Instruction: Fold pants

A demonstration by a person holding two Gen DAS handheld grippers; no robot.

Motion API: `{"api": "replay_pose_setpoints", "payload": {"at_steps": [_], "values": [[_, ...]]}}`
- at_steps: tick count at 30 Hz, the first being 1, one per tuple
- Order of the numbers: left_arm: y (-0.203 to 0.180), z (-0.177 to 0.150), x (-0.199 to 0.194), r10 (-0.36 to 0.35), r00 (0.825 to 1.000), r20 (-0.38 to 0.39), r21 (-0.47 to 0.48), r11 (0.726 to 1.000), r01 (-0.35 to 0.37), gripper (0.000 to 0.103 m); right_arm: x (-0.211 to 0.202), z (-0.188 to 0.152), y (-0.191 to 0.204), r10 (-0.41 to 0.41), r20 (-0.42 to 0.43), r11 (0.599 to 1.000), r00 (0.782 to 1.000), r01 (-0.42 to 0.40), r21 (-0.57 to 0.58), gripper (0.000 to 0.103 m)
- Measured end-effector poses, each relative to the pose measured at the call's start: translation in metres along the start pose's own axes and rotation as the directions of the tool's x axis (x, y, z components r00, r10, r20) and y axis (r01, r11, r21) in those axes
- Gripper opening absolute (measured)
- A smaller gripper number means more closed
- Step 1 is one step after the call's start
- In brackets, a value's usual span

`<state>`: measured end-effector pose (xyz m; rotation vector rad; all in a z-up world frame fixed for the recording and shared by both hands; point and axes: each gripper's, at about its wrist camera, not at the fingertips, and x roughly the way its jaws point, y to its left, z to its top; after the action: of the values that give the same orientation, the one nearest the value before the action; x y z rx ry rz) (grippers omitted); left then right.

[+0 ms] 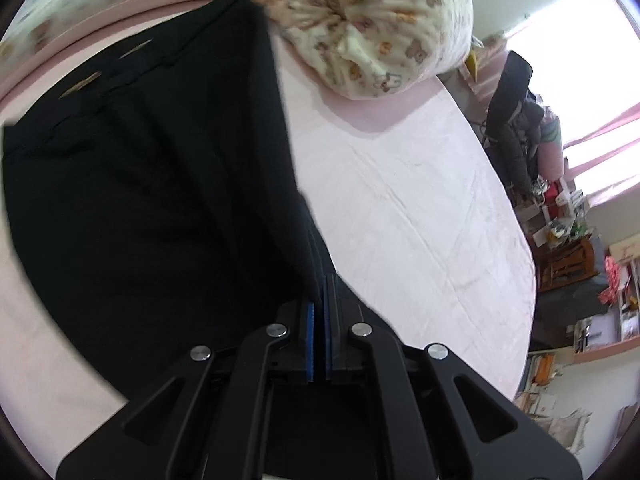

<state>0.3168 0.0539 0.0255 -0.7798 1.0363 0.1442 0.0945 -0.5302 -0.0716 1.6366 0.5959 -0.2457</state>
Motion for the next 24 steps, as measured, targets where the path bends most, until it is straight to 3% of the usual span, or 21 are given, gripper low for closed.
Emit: {"api": "replay_pose_setpoints", "payload": {"at_steps": [3, 6, 9, 12, 14, 19, 24], "values": [[0.019, -0.032, -0.019, 0.02, 1.0, -0.004, -0.028, 0.999, -0.02, 0.003, -0.014, -0.001, -0.006, -0.072, 0.01, 0.995, 0.997, 0.072, -0.065, 0.002], [0.042, -0.058, -0.024, 0.069, 0.997, -0.019, -0.07, 0.995, -0.07, 0.003, -0.024, -0.006, -0.029, -0.137, 0.012, 0.99, 0.99, 0.138, -0.039, 0.002], [0.065, -0.081, -0.017, 0.131, 0.99, -0.06, -0.131, 0.982, -0.138, 0.003, -0.032, -0.009, -0.048, -0.169, 0.014, 0.986, 0.985, 0.169, 0.005, 0.002], [0.075, -0.093, -0.016, 0.158, 0.984, -0.078, -0.134, 0.977, -0.168, 0.003, -0.035, -0.012, -0.051, -0.169, 0.02, 0.986, 0.985, 0.168, 0.015, 0.002], [0.077, -0.093, -0.012, 0.176, 0.981, -0.082, -0.117, 0.976, -0.185, 0.003, -0.035, -0.014, -0.052, -0.173, 0.019, 0.985, 0.985, 0.173, 0.009, 0.002], [0.105, -0.09, 0.008, 0.188, 0.973, -0.137, -0.213, 0.953, -0.214, 0.004, -0.028, -0.014, -0.053, -0.198, 0.012, 0.98, 0.98, 0.198, 0.03, 0.002], [0.109, -0.091, 0.008, 0.2, 0.972, -0.124, -0.229, 0.947, -0.224, 0.005, -0.027, -0.022, -0.058, -0.204, -0.022, 0.976, 0.979, 0.205, 0.068, 0.002]]}}
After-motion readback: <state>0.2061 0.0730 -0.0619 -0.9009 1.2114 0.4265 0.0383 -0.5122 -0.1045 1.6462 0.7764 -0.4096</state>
